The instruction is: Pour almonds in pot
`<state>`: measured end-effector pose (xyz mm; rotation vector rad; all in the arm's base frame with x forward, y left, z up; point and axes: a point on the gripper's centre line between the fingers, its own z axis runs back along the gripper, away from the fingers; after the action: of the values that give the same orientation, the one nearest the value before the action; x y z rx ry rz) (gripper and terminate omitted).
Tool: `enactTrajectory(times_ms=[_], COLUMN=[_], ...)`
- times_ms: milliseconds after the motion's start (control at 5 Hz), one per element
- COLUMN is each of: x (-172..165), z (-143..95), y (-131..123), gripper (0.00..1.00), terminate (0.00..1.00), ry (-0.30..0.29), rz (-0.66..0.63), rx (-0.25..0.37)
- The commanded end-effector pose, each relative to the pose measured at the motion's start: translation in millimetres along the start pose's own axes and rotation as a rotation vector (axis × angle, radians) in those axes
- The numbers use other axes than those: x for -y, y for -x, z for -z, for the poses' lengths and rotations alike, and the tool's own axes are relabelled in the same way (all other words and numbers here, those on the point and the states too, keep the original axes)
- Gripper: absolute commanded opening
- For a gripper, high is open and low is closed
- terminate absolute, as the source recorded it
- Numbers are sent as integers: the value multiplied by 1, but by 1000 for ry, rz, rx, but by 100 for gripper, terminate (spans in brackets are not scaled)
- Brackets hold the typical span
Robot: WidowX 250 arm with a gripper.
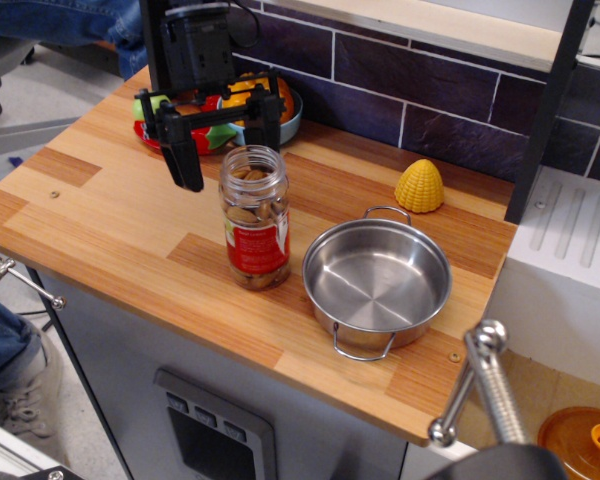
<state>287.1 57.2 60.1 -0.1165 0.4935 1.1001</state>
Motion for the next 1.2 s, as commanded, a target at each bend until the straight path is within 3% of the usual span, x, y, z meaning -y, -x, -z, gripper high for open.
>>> enactTrajectory(times_ms=[0,600,1000], x=[-4,-1,5], z=[-12,3,13], y=[13,33,34], gripper=[100,100,100], terminate=[0,0,0], ry=[67,117,104], rz=[24,93,58], rx=[22,-34,-78])
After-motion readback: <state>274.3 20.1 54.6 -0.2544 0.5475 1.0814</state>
